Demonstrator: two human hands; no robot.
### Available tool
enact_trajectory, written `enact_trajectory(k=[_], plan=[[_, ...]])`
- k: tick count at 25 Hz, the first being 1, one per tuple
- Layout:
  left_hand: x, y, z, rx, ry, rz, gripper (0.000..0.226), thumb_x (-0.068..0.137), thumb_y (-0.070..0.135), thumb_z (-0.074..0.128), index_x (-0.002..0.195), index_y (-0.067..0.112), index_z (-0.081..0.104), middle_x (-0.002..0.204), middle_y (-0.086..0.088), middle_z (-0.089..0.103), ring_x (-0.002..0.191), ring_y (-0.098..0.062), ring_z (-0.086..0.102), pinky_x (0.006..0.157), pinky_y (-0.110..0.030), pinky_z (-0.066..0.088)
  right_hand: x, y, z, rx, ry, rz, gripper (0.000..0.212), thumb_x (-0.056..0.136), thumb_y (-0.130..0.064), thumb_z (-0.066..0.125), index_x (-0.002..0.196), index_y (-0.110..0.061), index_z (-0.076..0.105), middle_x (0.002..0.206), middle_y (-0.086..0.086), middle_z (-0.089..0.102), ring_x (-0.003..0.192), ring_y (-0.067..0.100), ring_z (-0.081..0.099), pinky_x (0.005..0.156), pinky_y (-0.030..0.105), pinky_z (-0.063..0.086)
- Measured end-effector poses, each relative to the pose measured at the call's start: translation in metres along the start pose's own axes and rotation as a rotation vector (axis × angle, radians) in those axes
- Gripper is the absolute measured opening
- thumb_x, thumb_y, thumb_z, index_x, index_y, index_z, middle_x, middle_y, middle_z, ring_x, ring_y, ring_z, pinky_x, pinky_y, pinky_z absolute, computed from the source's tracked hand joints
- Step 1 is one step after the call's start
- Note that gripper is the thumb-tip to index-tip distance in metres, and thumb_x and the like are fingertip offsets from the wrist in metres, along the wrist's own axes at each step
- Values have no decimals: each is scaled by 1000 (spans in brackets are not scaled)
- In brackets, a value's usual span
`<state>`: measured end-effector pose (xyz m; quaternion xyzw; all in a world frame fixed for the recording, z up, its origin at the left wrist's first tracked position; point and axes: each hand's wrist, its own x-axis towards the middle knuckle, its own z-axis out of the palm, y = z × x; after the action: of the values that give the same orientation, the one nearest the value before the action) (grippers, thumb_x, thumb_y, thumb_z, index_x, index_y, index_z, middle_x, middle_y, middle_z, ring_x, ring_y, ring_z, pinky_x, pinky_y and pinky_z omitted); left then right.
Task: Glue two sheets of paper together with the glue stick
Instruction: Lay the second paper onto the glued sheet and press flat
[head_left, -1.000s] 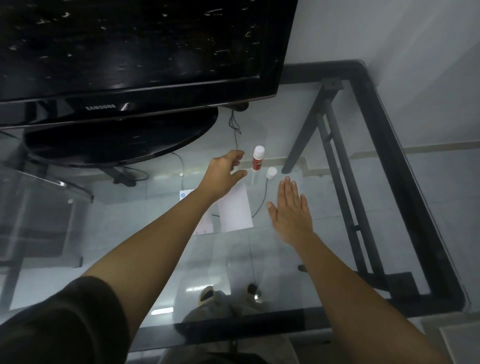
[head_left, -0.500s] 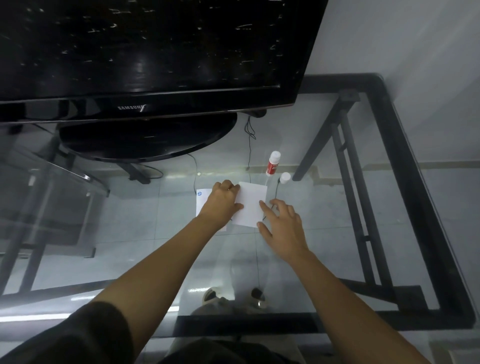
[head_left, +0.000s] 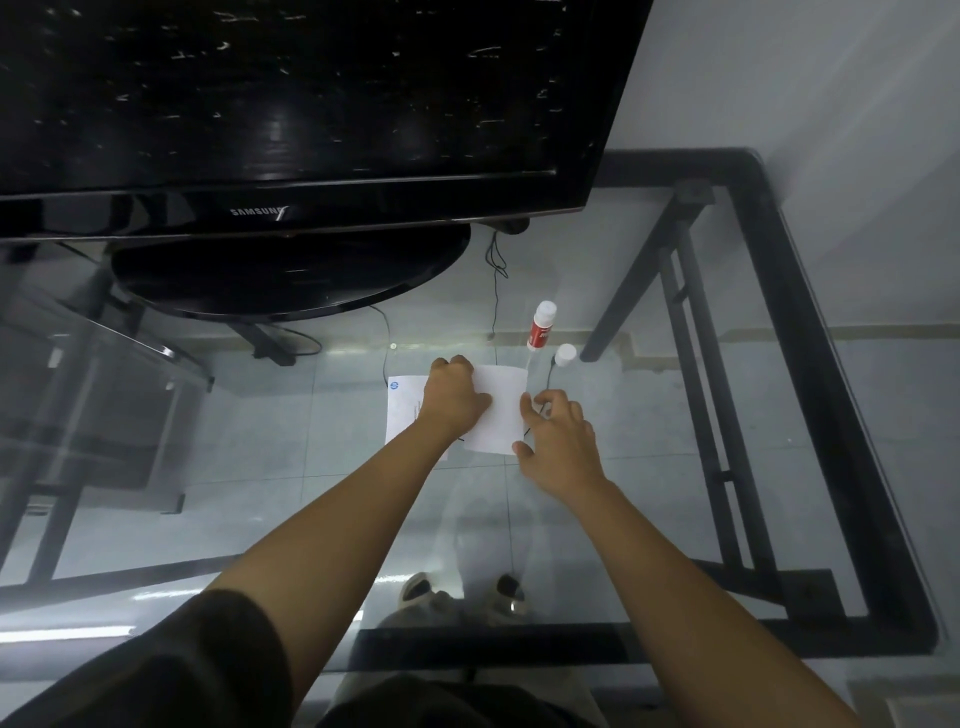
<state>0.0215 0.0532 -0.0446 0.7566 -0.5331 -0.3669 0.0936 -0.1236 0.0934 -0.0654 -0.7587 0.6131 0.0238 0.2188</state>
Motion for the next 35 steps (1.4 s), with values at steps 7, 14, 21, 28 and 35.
enact_trajectory(k=[7,14,21,28,35], plan=[[-3,-14,-3,-473,60,-137,27,81,16,68,106,8,59,91,-6,65,86,-20,58,76,-30,49,-4,-4,1,233,26,97,68,86,-25,60,142,-14,23,138,8,36,125,25,35,103,36,37],[-10,-34,-11,-823,-58,-152,30,78,15,74,103,3,64,85,-4,65,77,-15,60,72,-24,49,-7,-16,4,938,172,419,31,87,-24,60,117,-17,56,111,1,62,88,10,55,70,11,45],[-24,-93,-45,-75,229,303,21,87,9,61,107,8,68,109,-6,66,86,-15,58,76,-12,43,-14,-10,-2,929,319,341,26,86,-21,62,110,-15,64,98,-9,62,80,3,57,62,0,44],[-28,-115,-29,186,177,367,35,88,19,61,120,5,60,128,-13,57,115,-30,46,98,-35,40,-25,-10,-2,965,490,314,25,84,-18,65,108,-12,66,92,-5,64,77,-1,60,65,0,43],[-27,-85,-3,170,131,462,35,89,18,59,121,4,58,127,-13,57,114,-29,48,98,-33,40,-40,-3,-5,856,600,223,26,82,-15,66,107,-12,67,89,-8,62,76,2,61,68,2,46]])
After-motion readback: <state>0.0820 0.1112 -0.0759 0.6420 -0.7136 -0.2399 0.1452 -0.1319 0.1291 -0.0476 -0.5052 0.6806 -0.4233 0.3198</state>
